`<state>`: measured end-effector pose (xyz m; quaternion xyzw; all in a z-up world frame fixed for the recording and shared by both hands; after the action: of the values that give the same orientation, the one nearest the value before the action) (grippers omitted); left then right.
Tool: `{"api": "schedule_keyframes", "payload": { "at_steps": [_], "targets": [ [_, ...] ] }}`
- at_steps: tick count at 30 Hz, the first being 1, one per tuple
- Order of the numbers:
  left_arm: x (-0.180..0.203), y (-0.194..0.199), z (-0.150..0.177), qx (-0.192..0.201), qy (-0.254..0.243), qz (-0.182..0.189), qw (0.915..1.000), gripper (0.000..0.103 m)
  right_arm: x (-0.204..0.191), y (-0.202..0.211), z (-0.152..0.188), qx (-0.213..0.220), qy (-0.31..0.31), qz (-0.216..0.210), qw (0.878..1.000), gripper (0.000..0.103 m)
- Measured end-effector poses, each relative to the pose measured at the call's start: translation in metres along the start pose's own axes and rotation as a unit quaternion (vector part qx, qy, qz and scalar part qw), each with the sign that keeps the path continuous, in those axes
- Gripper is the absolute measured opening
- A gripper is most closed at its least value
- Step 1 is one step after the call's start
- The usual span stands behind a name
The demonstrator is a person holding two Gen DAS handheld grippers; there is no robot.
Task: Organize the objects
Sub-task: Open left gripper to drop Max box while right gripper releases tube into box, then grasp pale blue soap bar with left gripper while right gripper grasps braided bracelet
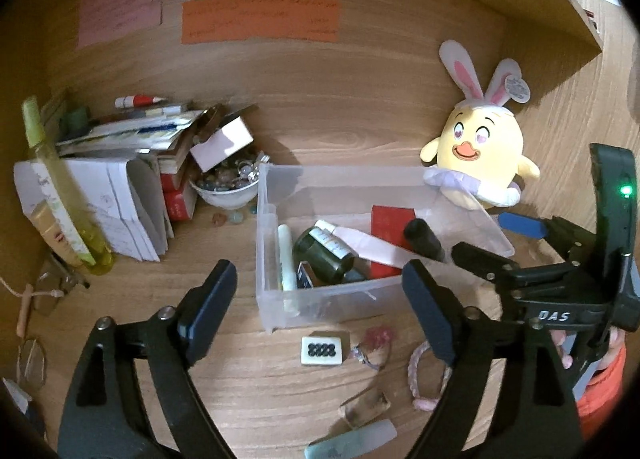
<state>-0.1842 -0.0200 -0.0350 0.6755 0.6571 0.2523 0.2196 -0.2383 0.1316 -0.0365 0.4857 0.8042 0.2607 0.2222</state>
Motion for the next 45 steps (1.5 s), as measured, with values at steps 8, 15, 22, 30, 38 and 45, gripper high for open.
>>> {"api": "schedule_keyframes", "payload": {
  "at_steps": [8, 15, 22, 30, 38, 45],
  "targets": [
    [-0.01, 0.003, 0.023, -0.021, 0.013, -0.002, 0.9997, 0.093, -0.009, 0.025, 0.015, 0.001, 0.009, -0.016, 1.0, 0.098],
    [-0.014, 0.008, 0.049, -0.047, 0.017, -0.005, 0.9987, 0.093, -0.027, 0.03, 0.045, -0.023, 0.016, -0.046, 0.999, 0.101],
    [-0.008, 0.008, 0.087, -0.08, 0.014, 0.001, 0.9967, 0.093, -0.047, 0.012, 0.076, -0.062, 0.02, -0.065, 0.996, 0.101],
    [-0.023, 0.013, 0.114, -0.098, 0.033, -0.01, 0.9946, 0.093, -0.057, 0.003, 0.104, -0.09, 0.028, -0.074, 0.993, 0.101],
    [-0.02, 0.008, 0.13, -0.121, 0.033, 0.013, 0.9919, 0.093, -0.057, -0.018, 0.121, -0.141, 0.04, -0.064, 0.987, 0.102],
    [0.0, -0.004, 0.136, -0.141, -0.002, 0.032, 0.9894, 0.093, -0.063, -0.025, 0.121, -0.146, 0.079, -0.052, 0.985, 0.099]
  ]
}}
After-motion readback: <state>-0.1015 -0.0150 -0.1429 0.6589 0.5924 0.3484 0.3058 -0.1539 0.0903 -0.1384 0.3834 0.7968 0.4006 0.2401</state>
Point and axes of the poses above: each gripper's, at about its wrist camera, not at the fingertips, and y roughly against the way its jaws point, x to its right, z to its underside, the point moved 9 cm from there along -y, roughly the way its jaws point, and after that the axes turned 4 degrees about -z, right-handed, at the moved point
